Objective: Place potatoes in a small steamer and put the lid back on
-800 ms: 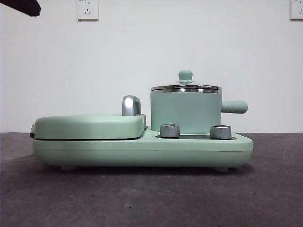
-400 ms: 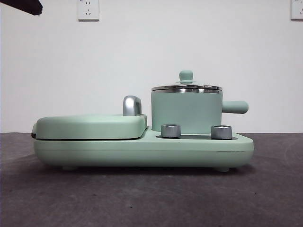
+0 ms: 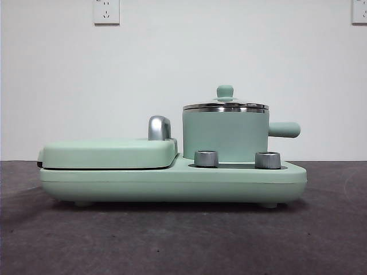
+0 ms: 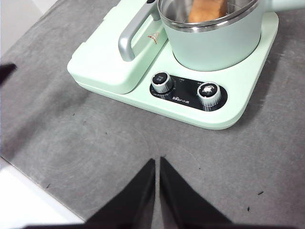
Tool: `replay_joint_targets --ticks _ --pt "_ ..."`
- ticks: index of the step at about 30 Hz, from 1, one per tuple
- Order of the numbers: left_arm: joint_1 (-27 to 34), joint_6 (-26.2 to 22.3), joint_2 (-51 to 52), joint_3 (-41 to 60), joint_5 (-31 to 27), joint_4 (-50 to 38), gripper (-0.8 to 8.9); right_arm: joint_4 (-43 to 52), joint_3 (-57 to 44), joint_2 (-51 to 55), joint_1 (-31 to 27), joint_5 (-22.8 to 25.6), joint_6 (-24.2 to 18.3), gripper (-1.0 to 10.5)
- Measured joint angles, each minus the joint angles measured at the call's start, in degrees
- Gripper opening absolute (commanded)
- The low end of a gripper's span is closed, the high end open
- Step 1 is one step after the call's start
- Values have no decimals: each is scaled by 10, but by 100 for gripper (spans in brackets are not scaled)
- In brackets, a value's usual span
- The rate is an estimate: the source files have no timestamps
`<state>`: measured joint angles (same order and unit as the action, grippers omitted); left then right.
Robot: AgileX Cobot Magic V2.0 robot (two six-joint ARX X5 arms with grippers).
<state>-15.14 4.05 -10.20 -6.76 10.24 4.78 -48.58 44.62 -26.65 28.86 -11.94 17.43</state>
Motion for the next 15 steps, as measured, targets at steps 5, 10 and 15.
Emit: replay_joint_targets --ticks 5,10,15 --pt "30 0 42 44 -14 0 7 0 0 0 0 0 0 11" --pt "55 0 63 49 -16 9 7 0 0 0 0 0 0 11" --pt "67 0 78 49 -41 53 7 0 0 0 0 0 0 11"
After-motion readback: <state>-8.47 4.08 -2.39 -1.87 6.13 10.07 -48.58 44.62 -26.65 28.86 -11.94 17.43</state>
